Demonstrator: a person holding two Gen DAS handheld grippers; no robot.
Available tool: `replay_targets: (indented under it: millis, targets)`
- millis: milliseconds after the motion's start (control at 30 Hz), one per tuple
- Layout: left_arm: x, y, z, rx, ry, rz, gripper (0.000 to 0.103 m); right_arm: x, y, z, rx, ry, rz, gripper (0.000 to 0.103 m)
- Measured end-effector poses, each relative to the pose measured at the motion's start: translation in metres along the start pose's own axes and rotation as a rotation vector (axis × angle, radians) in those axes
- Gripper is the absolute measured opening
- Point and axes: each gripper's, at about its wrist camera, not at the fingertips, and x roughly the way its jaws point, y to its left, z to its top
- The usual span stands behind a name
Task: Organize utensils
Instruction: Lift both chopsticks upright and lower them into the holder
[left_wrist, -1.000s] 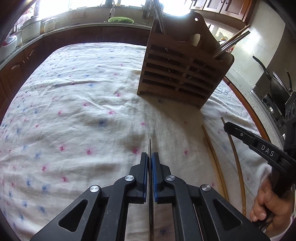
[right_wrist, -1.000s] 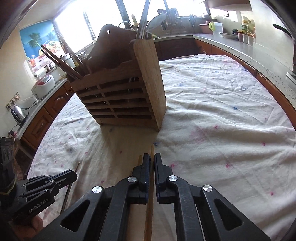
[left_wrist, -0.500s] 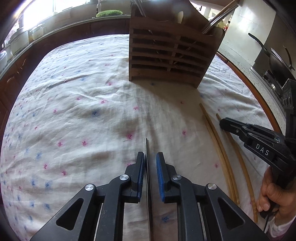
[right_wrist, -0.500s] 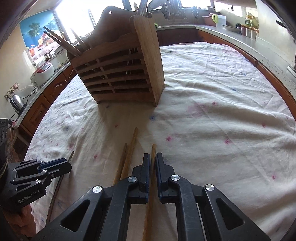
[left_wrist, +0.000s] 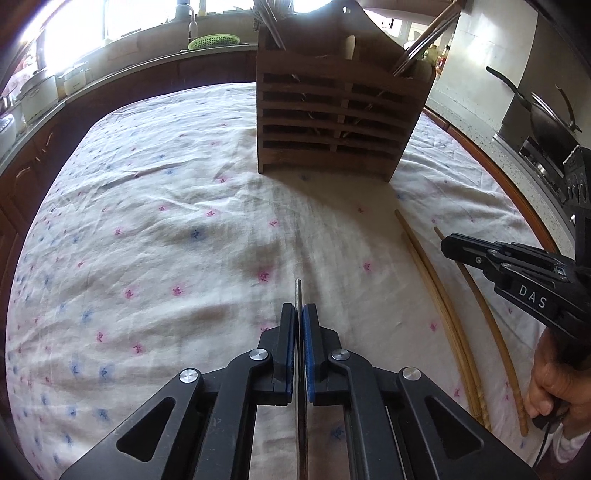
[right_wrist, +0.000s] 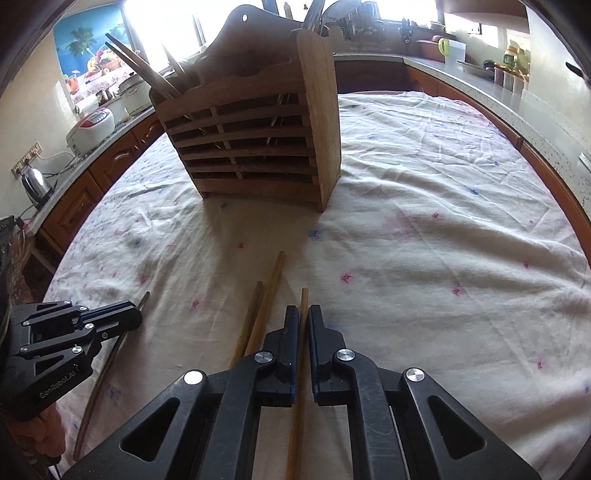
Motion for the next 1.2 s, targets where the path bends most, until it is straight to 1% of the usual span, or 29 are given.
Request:
replay_targets:
  millis: [100,267,433,567,633,733,867,1200]
  targets:
    - [-0.024,0.006,0.000,-0.038,-0.054,-0.049,0.003,-0.023,0.002,-0.001,0.020,-0.052,0.034,0.005]
    - [-0.077,0.019,0.000,-0.078,-0.175,-0.115,0.003,-0.077,0.006,0.006,0.045,-0.175,0.090,0.005]
    - [-0.126,0.029,-0.002,-0.096,-0.281,-0.154,0.003,-0.129,0.010,0.018,0.041,-0.299,0.117,0.005]
    - [-0.154,0.034,-0.004,-0.090,-0.333,-0.172,0.003,-0.162,0.013,0.031,0.031,-0.384,0.121,0.005]
    - [-0.164,0.033,-0.006,-0.082,-0.355,-0.169,0.003,-0.174,0.013,0.037,0.029,-0.422,0.121,0.005]
    - [-0.174,0.033,-0.007,-0.081,-0.382,-0.169,0.003,-0.185,0.014,0.046,0.025,-0.460,0.120,0.005]
    - [-0.182,0.031,-0.005,-0.077,-0.416,-0.167,0.003,-0.188,0.013,0.055,0.028,-0.483,0.122,0.005]
    - [-0.181,0.030,0.017,-0.073,-0.467,-0.166,0.003,-0.185,0.012,0.069,0.037,-0.520,0.120,0.005]
